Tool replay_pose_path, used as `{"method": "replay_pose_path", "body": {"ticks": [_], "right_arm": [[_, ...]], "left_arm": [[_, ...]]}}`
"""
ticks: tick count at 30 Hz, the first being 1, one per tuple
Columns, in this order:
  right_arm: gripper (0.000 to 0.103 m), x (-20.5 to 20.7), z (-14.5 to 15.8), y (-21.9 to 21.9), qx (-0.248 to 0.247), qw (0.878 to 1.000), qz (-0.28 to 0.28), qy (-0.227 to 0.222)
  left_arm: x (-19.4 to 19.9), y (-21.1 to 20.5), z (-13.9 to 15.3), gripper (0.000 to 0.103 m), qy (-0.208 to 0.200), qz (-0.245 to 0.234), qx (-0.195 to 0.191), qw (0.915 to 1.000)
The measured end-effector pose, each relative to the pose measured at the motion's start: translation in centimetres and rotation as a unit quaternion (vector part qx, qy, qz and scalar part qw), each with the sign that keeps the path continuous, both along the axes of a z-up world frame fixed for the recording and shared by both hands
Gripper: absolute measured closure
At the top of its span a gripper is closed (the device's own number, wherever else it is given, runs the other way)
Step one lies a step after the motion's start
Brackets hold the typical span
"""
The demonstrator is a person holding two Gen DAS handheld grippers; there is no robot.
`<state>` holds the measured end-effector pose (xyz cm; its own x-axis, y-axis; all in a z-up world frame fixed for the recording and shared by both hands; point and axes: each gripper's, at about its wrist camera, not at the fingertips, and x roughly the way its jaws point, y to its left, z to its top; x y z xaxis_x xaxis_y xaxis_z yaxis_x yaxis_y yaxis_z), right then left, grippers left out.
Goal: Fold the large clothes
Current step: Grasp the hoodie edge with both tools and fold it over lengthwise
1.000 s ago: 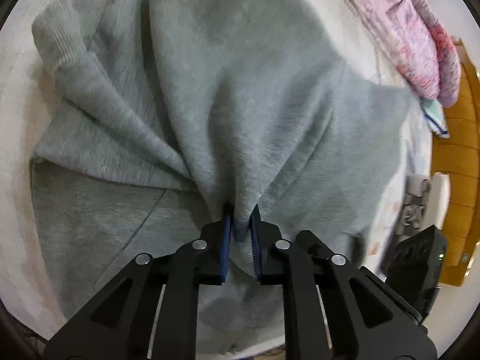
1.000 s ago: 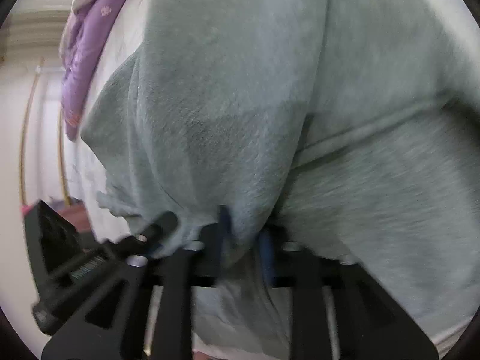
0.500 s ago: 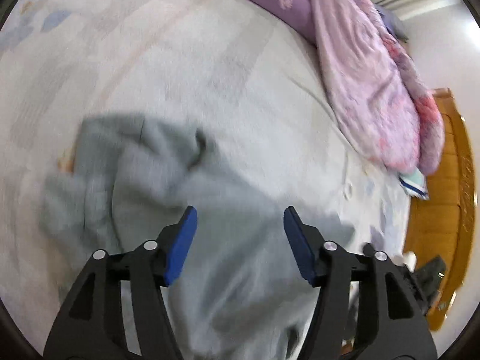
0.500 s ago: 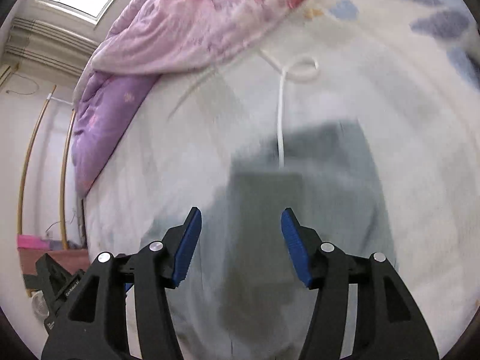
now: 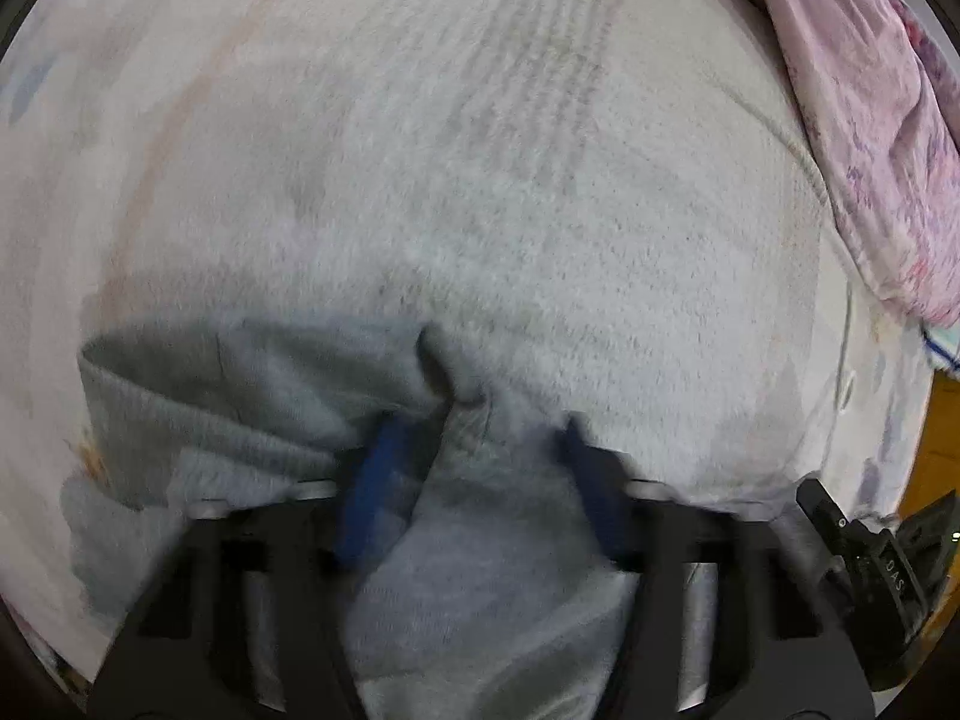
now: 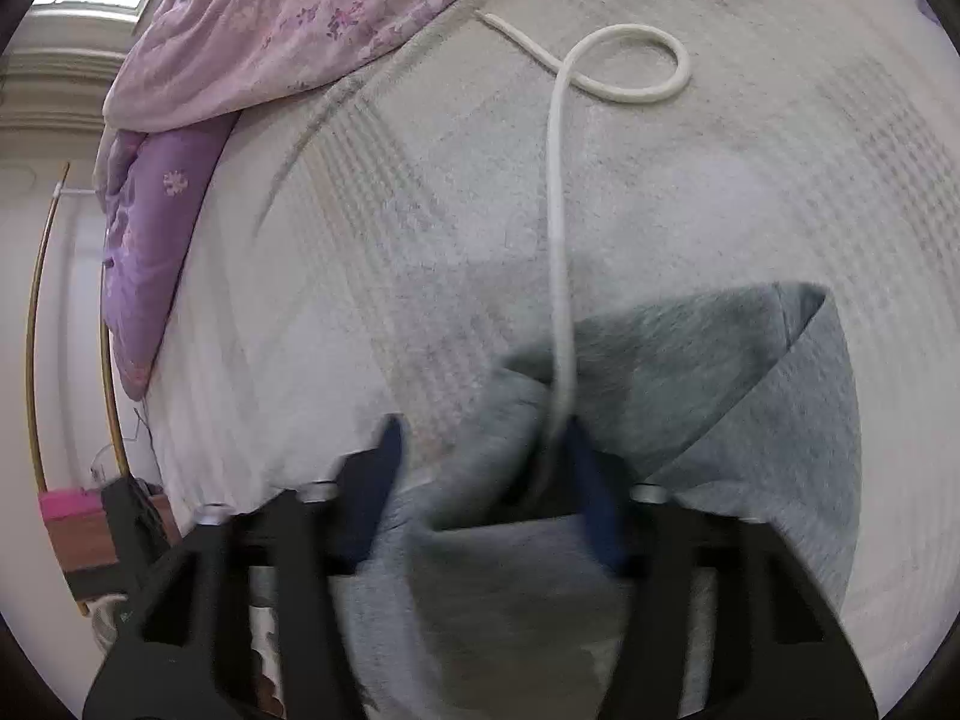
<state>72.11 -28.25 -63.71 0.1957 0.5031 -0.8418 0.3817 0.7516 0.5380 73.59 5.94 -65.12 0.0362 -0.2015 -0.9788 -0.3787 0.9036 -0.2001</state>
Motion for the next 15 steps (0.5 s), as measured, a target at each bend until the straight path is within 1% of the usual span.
{"method": "replay_pose_path", "body": {"ticks": [1, 2, 4, 5, 8, 9, 10, 12, 15], "right_arm": [[0.085, -0.2, 0.1, -0.2, 0.015, 1.000, -0.003, -0.005], [0.089, -0.5, 0.3, -0.5, 0.025, 1.000, -0.003, -0.011], [0.091, -1.3, 1.5, -0.7, 0.026, 0.999, 0.005, -0.029], [0.091, -1.7, 2.3, -0.8, 0.026, 0.999, 0.010, -0.041], [0.092, -3.6, 5.2, -1.1, 0.034, 0.996, 0.021, -0.077], [0.093, -4.5, 6.3, -1.1, 0.035, 0.995, 0.024, -0.087], [0.095, -5.2, 7.0, -1.3, 0.036, 0.994, 0.026, -0.095], [0.098, -6.3, 8.5, -1.3, 0.035, 0.993, 0.029, -0.107], [0.098, -8.9, 10.7, -1.5, 0.032, 0.991, 0.039, -0.126]], "left_arm": [[0.0, 0.0, 0.2, 0.082, -0.003, -0.002, -0.003, 1.0000], [-0.1, 0.1, 0.7, 0.089, -0.012, 0.001, -0.006, 0.9999], [-0.8, 0.8, 2.2, 0.090, -0.042, 0.017, -0.031, 0.9985], [-1.5, 1.4, 3.4, 0.090, -0.060, 0.028, -0.042, 0.9969], [-4.2, 1.9, 6.7, 0.091, -0.102, 0.034, -0.057, 0.9926], [-4.8, 2.0, 7.4, 0.091, -0.108, 0.033, -0.057, 0.9920], [-6.1, 2.2, 8.5, 0.091, -0.115, 0.034, -0.058, 0.9911], [-8.4, 2.6, 9.7, 0.091, -0.125, 0.039, -0.064, 0.9892], [-13.5, 4.0, 11.4, 0.091, -0.144, 0.051, -0.082, 0.9848]]}}
